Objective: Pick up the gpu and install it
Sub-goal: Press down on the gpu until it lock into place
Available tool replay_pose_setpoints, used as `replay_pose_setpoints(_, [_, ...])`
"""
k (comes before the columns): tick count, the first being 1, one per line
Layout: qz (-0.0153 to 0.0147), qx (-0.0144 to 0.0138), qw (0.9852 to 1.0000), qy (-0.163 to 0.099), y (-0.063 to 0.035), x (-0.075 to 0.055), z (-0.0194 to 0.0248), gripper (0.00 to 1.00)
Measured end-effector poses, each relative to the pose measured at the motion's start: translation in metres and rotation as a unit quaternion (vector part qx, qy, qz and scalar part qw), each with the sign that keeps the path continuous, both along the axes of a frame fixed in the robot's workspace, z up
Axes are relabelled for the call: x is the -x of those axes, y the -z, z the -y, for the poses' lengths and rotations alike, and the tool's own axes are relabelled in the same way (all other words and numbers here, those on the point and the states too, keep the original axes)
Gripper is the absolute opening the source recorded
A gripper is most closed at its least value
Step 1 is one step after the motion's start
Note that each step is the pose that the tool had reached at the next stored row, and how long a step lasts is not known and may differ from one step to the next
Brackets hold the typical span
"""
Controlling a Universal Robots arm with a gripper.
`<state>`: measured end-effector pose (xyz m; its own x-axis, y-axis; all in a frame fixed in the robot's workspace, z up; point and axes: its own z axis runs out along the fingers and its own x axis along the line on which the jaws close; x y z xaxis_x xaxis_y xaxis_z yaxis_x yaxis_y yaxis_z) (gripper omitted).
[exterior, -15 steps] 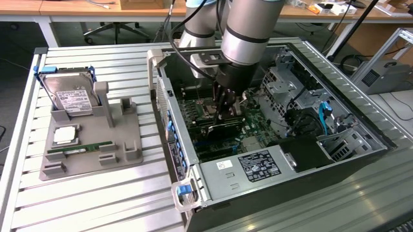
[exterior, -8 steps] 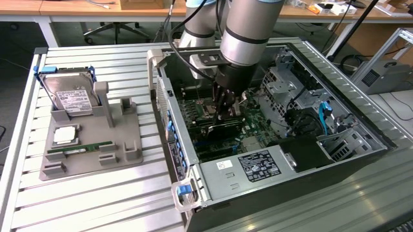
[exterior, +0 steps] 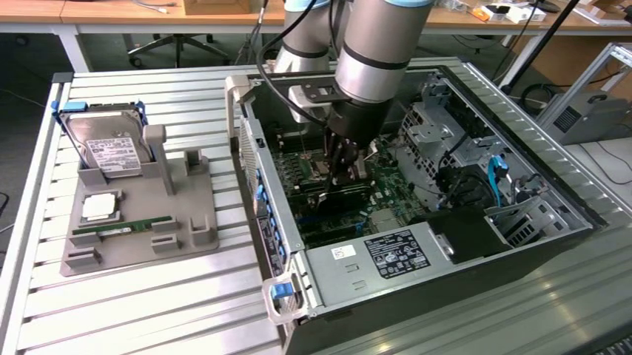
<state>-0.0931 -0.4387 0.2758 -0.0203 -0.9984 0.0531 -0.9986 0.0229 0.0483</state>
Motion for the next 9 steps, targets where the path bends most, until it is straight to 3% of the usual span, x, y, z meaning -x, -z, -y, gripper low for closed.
replay_pose_setpoints(9, [0.0001,0.0001,1.0,0.0,0.0029,0.0018,-0.0006,0.11])
